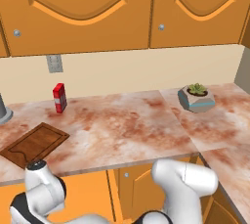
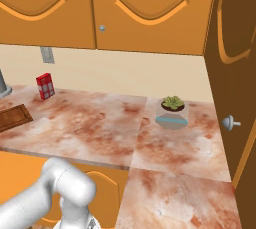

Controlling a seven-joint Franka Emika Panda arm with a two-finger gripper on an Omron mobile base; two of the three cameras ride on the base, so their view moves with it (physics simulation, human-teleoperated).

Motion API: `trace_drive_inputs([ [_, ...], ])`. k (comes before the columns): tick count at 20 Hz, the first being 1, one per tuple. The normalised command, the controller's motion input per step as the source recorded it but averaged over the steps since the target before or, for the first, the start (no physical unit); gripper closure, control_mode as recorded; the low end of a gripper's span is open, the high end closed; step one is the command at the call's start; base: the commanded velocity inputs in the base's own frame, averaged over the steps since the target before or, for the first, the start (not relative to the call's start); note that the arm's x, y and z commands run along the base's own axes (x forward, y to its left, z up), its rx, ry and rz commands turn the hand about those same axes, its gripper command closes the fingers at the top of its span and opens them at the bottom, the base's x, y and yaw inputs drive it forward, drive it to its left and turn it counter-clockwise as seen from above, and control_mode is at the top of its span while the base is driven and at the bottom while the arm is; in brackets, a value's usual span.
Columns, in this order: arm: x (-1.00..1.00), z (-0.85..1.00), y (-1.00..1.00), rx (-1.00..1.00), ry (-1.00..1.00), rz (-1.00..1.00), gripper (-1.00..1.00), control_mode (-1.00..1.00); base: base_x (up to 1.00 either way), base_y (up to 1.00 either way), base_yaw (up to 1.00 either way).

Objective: Open the drawer on the left and place the cutting tools on the cutting board.

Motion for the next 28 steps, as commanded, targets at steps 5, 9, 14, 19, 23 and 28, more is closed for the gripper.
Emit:
trace_drive_inputs([
  [5,-0.02,0.91,-0.01,0.0,0.0,0.06,1.0,-1.0,0.0,0.0,0.0],
  [9,0.0,0.95,0.0,0.0,0.0,0.07,1.0,-1.0,0.0,0.0,0.0],
  [14,0.19,0.74,0.0,0.0,0.0,0.04,1.0,-1.0,0.0,0.0,0.0],
  [19,0.87,0.27,-0.08,0.0,-0.04,0.0,1.0,-1.0,0.0,0.0,0.0],
  [23,0.92,0.05,-0.11,0.0,-0.07,-0.02,1.0,-1.0,0.0,0.0,0.0],
  [28,0.8,0.01,-0.02,0.0,-0.03,-0.02,1.0,-1.0,0.0,0.0,0.0],
])
